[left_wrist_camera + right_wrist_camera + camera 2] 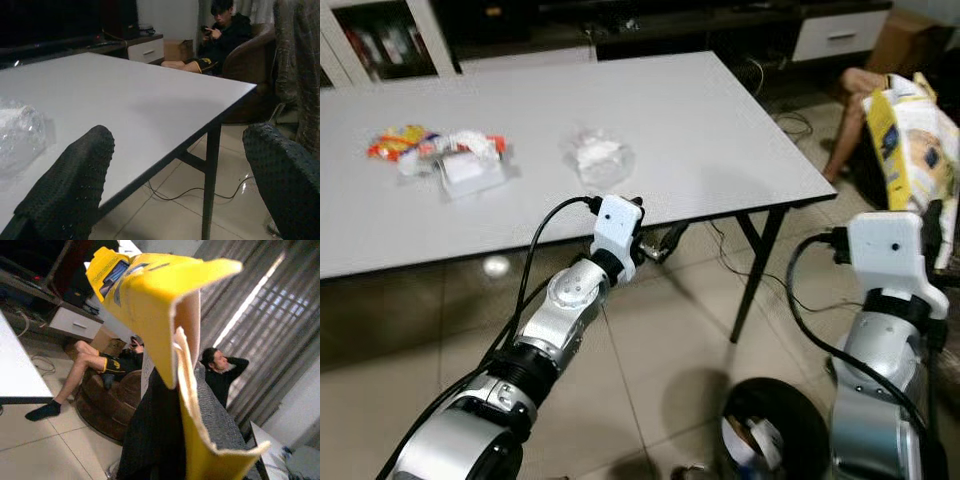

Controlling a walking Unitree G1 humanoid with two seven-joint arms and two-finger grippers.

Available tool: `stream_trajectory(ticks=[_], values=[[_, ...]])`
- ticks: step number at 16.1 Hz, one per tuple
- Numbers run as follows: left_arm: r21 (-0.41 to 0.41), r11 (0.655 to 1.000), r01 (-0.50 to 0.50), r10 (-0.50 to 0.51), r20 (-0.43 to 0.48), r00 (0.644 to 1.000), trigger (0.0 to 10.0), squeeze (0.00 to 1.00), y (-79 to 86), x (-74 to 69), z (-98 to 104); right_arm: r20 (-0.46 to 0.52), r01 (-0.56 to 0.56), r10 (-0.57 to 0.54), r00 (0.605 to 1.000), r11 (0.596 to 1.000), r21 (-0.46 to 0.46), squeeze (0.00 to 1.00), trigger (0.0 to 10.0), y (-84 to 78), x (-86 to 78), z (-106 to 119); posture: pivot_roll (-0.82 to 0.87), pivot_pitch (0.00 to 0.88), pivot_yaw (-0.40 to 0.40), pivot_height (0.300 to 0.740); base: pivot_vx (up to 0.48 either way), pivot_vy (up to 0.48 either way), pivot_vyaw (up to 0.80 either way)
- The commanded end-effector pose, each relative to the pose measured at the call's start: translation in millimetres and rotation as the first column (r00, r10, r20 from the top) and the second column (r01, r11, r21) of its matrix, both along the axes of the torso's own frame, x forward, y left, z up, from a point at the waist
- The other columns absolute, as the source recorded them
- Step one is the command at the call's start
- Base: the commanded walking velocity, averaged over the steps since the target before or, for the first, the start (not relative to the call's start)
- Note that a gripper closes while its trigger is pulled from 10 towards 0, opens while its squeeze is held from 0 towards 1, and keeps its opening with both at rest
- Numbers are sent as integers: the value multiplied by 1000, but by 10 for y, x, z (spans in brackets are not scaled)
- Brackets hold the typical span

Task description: Picking trash to rubbish bin

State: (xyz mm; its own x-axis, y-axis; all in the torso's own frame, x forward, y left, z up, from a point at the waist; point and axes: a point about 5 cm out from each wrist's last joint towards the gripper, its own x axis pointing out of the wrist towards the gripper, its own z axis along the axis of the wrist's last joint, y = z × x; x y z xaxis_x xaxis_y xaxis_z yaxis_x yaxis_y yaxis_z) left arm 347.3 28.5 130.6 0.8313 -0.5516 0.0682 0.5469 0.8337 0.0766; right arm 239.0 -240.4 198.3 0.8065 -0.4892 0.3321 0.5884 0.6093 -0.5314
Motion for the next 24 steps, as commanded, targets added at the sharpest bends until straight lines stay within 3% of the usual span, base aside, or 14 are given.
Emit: stream_trajectory(ticks=[1,8,24], values=[[-11,1000,-27,27,-7,1000,10000,0,25,37,31,6,-19,19,1000,1000,-2,0,10000,31,24,19,43,67,7,740,0,0,0],[-15,999,-40,39,-44,998,10000,0,15,58,17,-9,-27,27,1000,1000,3,0,10000,49,39,-11,44,63,13,740,0,0,0],[6,1000,-18,18,-71,997,10000,0,-4,55,-3,-13,-2,2,1000,1000,15,0,10000,44,4,-35,40,71,27,740,0,473,0]])
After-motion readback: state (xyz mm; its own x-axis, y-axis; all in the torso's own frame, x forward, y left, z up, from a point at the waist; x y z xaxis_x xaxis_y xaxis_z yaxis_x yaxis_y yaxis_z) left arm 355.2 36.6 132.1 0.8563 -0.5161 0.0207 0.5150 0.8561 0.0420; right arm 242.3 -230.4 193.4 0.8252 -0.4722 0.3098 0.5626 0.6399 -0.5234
